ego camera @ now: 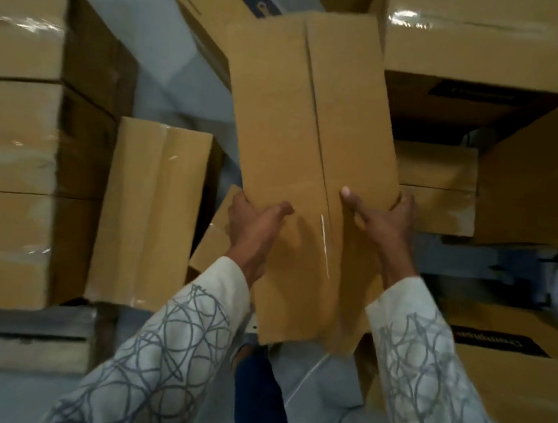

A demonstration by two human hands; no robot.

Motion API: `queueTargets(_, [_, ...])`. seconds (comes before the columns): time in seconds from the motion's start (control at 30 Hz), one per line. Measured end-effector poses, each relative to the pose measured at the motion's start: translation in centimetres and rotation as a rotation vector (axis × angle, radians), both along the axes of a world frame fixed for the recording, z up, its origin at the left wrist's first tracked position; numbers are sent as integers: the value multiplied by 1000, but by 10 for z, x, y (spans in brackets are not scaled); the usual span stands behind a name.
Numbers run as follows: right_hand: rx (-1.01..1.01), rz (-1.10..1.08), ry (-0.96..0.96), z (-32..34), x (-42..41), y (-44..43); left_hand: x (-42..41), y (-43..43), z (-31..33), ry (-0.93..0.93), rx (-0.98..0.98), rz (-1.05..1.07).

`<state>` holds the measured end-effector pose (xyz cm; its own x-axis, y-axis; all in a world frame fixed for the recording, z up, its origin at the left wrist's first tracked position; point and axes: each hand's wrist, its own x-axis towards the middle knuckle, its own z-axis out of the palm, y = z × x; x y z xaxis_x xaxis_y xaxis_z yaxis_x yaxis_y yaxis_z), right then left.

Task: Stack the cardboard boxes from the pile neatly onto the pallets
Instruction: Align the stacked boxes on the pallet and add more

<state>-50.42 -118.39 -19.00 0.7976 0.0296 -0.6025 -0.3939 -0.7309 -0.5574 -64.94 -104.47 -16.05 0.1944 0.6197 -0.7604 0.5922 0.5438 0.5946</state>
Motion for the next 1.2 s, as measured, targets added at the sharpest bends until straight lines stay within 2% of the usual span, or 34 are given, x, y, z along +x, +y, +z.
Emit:
queueTargets(0.13, [-65,3,127,94,-118,13,-89,11,91,208,279,-177])
queueTargets(0.23, [-99,17,172,159,-209,28,-174,21,152,313,410,-208])
queueTargets(0.37, [-157,130,192,234,-330,47,-305,25,215,354,426,-110])
queueTargets(0.5, [-170,338,135,292,-443,65,-444,18,259,354,387,95])
queueTargets(0.7, [-77,667,17,343,-596,108,-619,12,305,339,386,477])
queueTargets(0.83, [-40,874,-12,368,-671,147,-700,15,323,356,382,690])
queueTargets(1.03, [17,1083,-26,378,-739,199,-767,38,338,402,368,879])
queueTargets(1.2, [73,1185,-4,370,-768,243,-796,59,337,427,390,952])
